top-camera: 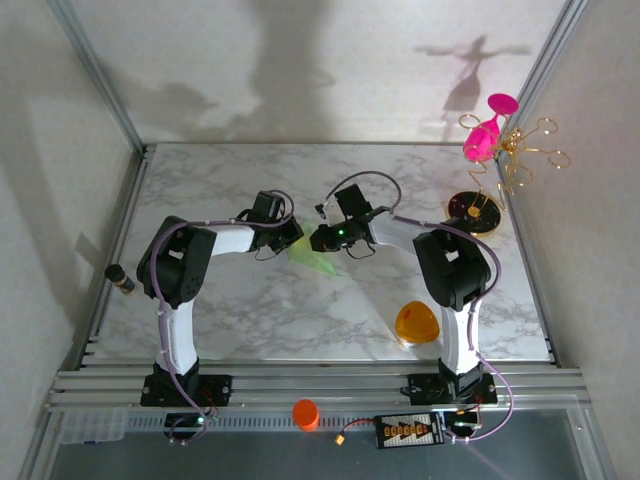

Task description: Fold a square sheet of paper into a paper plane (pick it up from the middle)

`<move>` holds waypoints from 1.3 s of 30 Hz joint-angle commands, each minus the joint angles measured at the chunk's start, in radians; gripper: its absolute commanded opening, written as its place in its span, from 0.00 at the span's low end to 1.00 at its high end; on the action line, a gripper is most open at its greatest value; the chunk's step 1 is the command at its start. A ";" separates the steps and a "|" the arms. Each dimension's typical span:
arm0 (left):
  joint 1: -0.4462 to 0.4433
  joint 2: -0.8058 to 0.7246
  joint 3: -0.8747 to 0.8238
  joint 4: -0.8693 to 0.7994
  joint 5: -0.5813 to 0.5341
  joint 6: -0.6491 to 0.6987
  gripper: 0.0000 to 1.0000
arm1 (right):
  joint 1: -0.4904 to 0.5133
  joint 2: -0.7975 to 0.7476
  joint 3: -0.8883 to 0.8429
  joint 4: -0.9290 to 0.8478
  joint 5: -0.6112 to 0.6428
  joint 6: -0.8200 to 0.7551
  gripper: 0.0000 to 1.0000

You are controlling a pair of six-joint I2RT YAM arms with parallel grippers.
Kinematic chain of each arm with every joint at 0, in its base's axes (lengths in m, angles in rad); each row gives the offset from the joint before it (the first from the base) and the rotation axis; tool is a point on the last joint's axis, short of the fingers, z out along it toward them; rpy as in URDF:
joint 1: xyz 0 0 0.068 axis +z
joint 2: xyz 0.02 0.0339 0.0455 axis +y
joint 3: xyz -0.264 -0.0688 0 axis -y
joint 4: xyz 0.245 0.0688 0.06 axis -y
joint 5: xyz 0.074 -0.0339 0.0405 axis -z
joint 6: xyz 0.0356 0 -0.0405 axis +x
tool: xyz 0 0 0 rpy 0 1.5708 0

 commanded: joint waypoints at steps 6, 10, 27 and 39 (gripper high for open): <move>0.000 0.030 -0.005 -0.093 -0.037 -0.004 0.06 | 0.015 0.081 0.029 -0.034 0.018 0.016 0.05; 0.000 -0.007 0.012 -0.079 -0.011 0.002 0.07 | 0.015 0.100 0.023 -0.041 0.045 0.012 0.05; -0.026 -0.040 -0.062 -0.018 -0.004 -0.019 0.11 | 0.015 0.121 0.034 -0.081 0.065 -0.015 0.04; -0.010 0.022 -0.055 -0.131 -0.101 -0.024 0.06 | 0.004 0.030 -0.062 -0.108 0.049 -0.051 0.04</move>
